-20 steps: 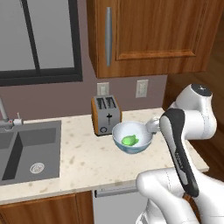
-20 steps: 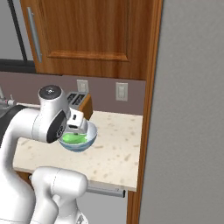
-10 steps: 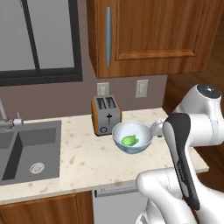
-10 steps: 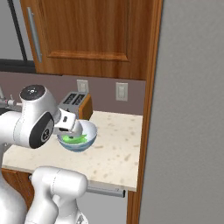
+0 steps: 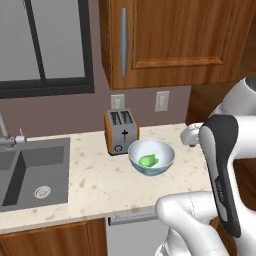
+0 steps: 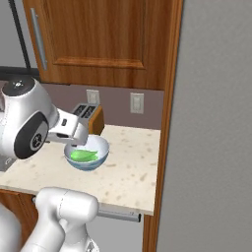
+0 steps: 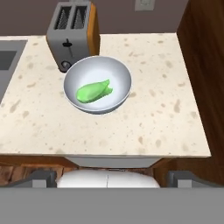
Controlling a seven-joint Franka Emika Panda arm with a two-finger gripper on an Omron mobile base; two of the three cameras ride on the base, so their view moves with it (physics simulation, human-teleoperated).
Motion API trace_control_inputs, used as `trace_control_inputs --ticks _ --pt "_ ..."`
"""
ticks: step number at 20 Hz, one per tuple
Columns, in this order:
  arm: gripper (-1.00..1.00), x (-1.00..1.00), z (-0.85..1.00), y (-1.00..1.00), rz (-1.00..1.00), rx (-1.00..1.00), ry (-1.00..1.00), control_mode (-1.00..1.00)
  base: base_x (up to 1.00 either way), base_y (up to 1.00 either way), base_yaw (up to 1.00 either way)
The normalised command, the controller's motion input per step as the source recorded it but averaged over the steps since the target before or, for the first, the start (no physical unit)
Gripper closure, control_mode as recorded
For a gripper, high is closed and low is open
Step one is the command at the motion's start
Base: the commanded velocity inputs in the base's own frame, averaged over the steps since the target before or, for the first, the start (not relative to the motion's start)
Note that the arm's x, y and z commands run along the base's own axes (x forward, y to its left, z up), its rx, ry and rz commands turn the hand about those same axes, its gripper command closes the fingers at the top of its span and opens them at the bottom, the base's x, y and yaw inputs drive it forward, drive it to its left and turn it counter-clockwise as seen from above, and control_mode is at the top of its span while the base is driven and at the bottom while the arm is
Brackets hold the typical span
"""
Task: Take the corn, carrot, and lemon from the freezer and place them in the bowl on the counter.
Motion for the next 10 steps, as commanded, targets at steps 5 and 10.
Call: trace_control_inputs --ticks 5,10 --pt "-1.0 -0.48 0.37 0.0 -0.01 -0.01 -0.04 -1.0 0.0 0.0 0.0" --pt "-1.0 -0.44 0.3 0.0 -0.02 0.0 -0.02 -1.0 0.0 0.0 0.0"
